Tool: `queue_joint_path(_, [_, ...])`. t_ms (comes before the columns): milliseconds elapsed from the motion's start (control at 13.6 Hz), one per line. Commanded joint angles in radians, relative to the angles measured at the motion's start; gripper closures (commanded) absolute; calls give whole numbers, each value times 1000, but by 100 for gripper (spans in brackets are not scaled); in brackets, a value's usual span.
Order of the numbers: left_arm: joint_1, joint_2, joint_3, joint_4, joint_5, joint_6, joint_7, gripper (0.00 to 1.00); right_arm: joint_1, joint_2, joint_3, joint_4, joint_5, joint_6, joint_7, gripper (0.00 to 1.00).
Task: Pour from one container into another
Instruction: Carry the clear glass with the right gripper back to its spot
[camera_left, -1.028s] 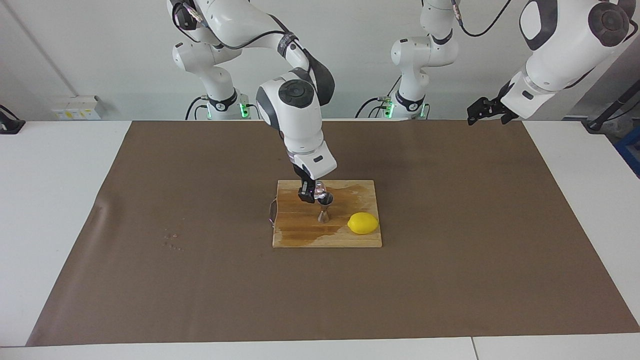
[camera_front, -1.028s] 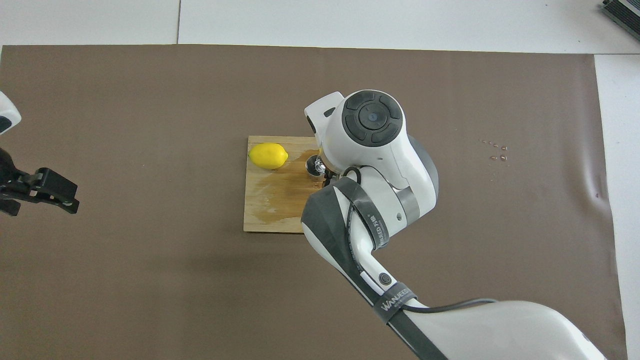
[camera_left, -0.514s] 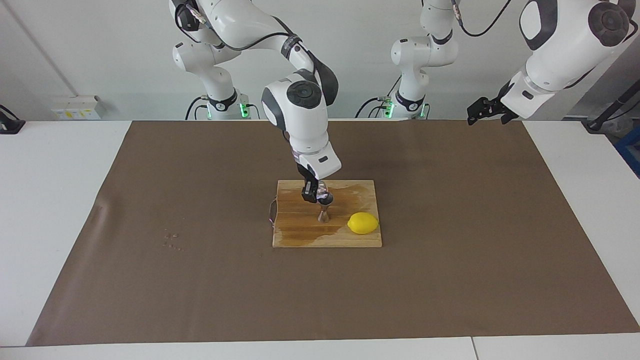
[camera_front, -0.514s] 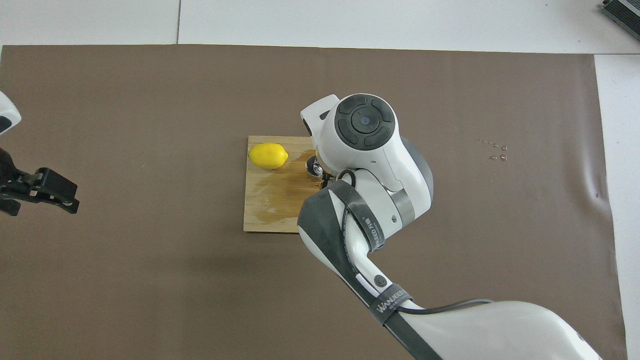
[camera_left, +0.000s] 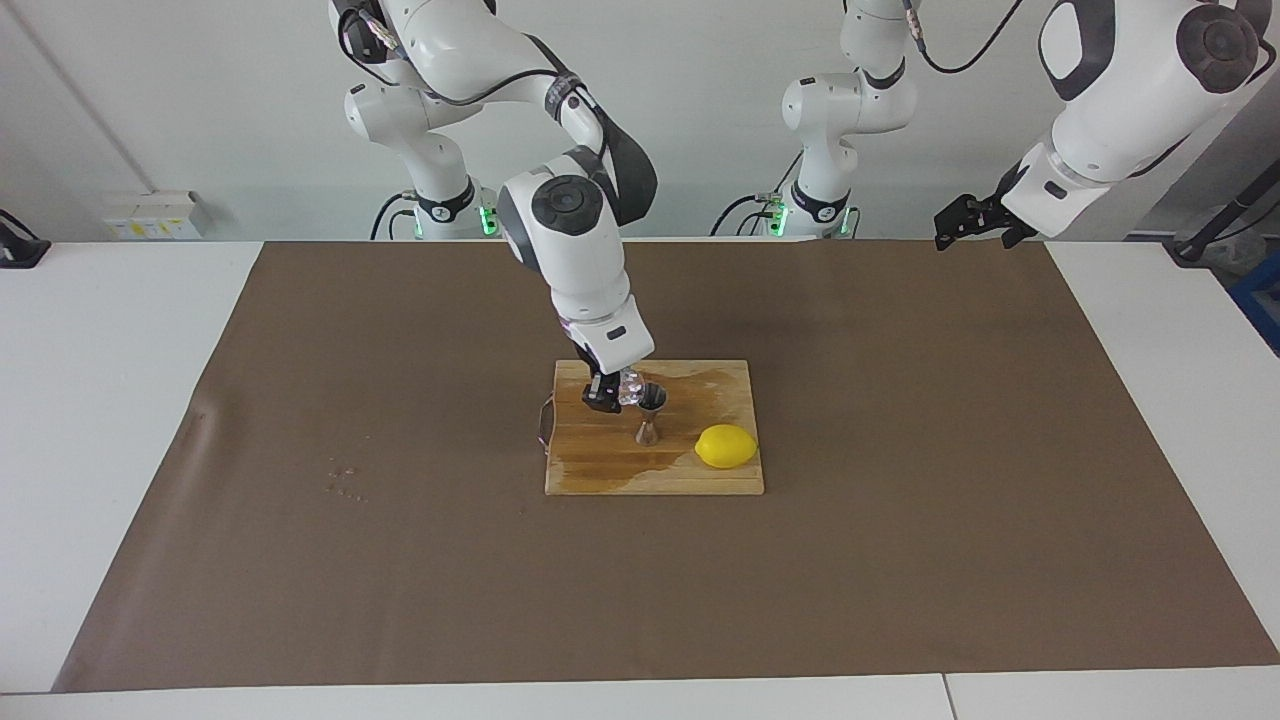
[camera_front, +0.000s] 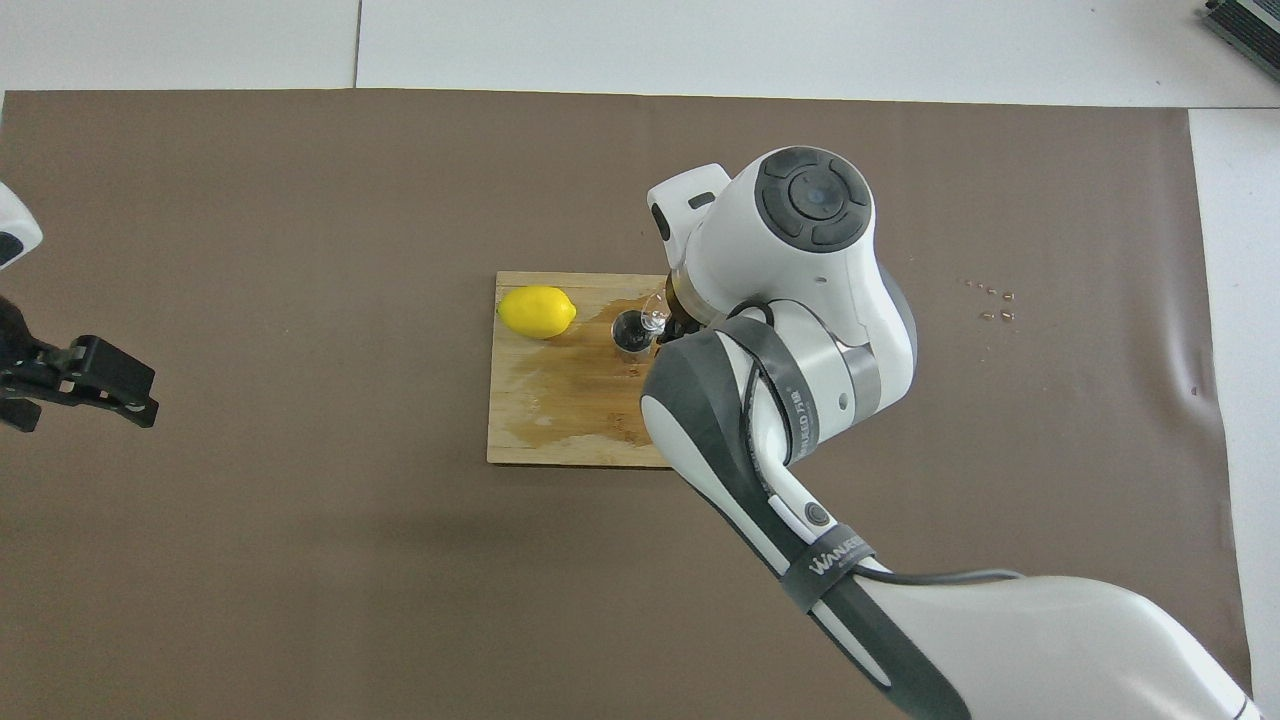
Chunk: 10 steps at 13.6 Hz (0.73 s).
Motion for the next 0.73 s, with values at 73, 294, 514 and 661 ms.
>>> queue_joint_path(73, [7,-27,-8,-30,7,-2,-11,0,-170,-28,130,-3,153,17,-134,100])
queue_joint_path(294, [9,-27,-8,-30,8,-2,-11,0,-423,-41,317,-10,223,15,-257,100])
queue_joint_path(514, [9,-27,-8,-30,7,-4,-11,0,-682,-36,448,-45,279,1,-422,100])
queue_joint_path(661, [7,-27,-8,-30,7,-2,-11,0,-895,-29,562,-96,282,-3,-490,100])
